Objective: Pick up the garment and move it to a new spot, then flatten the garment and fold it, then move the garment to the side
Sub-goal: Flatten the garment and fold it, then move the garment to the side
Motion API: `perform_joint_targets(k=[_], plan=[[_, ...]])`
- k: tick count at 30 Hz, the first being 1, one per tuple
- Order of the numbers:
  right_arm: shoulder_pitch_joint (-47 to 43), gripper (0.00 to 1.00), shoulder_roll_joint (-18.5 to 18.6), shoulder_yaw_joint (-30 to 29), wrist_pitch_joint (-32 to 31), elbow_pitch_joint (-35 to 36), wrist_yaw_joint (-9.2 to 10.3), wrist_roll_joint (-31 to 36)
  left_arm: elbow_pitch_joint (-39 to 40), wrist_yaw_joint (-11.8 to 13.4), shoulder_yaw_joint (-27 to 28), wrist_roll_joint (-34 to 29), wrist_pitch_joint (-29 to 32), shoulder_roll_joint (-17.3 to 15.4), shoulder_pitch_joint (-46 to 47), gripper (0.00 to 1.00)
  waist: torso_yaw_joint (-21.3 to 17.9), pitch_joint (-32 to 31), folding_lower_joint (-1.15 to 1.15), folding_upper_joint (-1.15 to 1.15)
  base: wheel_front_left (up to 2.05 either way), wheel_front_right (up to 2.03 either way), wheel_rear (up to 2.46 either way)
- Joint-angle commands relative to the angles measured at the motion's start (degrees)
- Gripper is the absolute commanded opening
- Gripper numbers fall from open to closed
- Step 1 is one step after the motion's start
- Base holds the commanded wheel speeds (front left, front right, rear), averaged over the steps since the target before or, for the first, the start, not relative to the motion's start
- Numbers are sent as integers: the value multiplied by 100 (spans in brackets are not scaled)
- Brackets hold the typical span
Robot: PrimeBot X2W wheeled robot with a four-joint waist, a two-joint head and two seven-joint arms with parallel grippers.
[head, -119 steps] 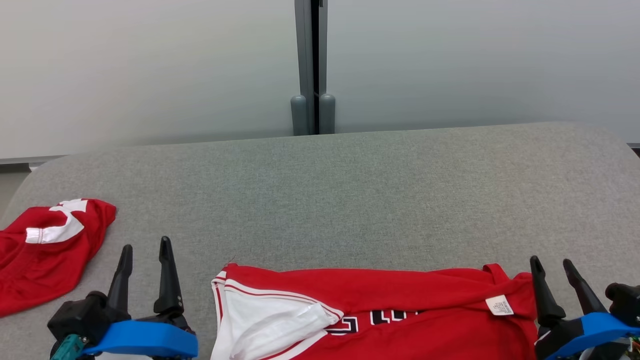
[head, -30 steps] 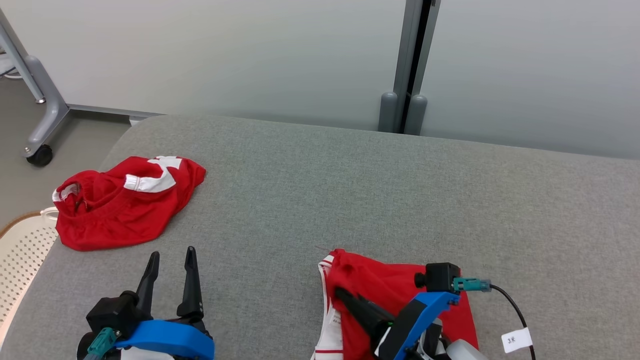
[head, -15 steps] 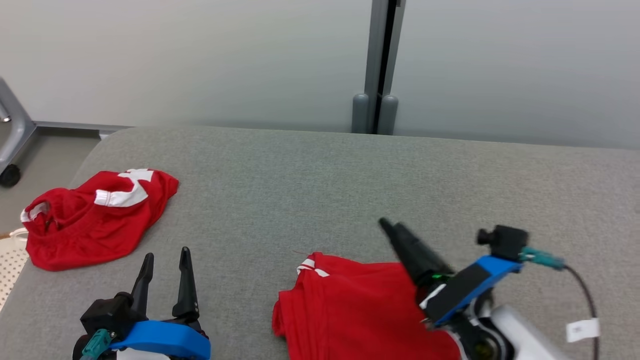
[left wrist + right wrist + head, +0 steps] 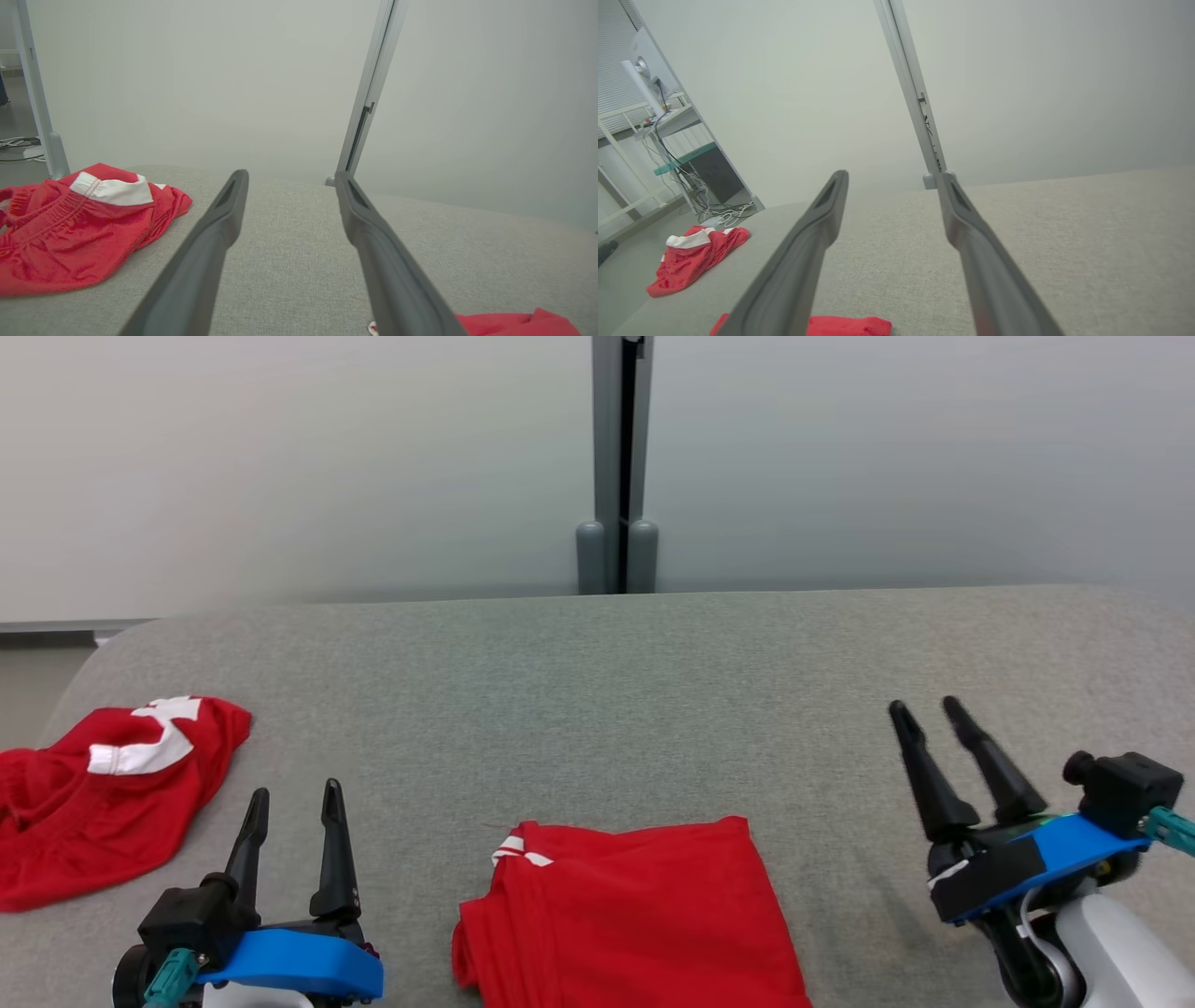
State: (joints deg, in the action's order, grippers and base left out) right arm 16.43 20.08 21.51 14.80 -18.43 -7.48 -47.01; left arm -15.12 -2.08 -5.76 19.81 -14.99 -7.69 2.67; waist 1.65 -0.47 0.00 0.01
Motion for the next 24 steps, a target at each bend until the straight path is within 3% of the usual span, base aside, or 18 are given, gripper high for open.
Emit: perform_joint_targets(k=[1,6,11,18,24], plan=[[-100,100,-13,-199,34,-30,-2,458,68,3,46,-105,-25,20,-28,100,-83,-31,0,-1,0,0,0],[-513,100,-474,-1028,40,143,-2,1789,191,-25,158,-286,-25,115,-81,100,-175,-19,0,-1,0,0,0],[-834,100,-857,-1521,42,63,-2,2598,201,-88,292,-439,-25,173,-86,100,-176,-11,0,-1,0,0,0],[-845,100,-1088,-1674,43,-26,-2,2957,139,-192,451,-582,-25,256,-107,100,-142,-18,0,-1,0,0,0],[-624,100,-1112,-1282,-174,-467,-2,2801,92,-263,537,-640,-26,319,-78,100,-99,1,0,-1,0,0,0]])
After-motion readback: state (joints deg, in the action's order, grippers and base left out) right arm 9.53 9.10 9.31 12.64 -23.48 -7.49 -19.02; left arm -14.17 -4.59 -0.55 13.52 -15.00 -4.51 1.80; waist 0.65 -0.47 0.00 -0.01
